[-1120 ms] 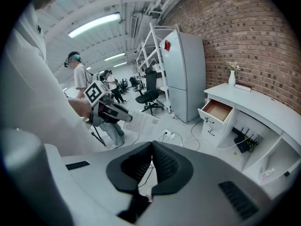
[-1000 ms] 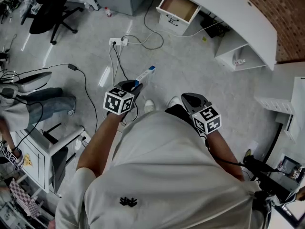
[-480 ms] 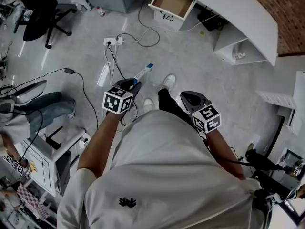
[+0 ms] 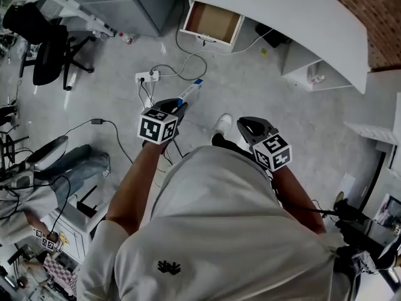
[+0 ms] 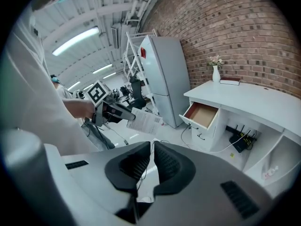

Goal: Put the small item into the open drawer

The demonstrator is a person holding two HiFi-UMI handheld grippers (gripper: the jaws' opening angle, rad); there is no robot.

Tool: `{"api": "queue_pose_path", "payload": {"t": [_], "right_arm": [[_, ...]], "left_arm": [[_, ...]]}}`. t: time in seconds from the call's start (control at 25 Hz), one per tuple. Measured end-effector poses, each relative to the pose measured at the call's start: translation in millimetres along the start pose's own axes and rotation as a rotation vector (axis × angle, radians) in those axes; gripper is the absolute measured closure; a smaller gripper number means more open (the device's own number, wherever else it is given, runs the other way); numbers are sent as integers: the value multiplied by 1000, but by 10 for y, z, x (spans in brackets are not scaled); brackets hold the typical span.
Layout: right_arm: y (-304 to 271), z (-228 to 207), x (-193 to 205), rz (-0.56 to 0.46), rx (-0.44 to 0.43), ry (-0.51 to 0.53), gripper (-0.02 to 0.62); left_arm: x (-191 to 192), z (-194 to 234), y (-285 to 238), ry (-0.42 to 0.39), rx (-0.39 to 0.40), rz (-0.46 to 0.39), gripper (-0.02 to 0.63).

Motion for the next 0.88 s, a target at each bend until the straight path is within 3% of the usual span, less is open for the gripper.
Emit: {"api": "queue_pose_path", "payload": {"t": [0.32,0.6,0.88], "right_arm": [[-77,-1166,-195,21,78,-40,551],[-192,-1614,-307,24,129,-143,551],[-250,-1979,-613,1,265,-270,551]], "left_arm": [[-1046,382,-919,-21,-25,52,508],[-1804,864,-1653,-54,-45,126,506],[-2390,1448,-2390,-96,-56,232,508]]}}
Point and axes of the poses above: the fingertips, and each gripper's own axes: y backward along the fingers, z to its left, x out of its underside, the point moved 9 cm from there along y, backward along the fingers, and after that the axes turned 11 degrees about x, right-handed, at the moved point
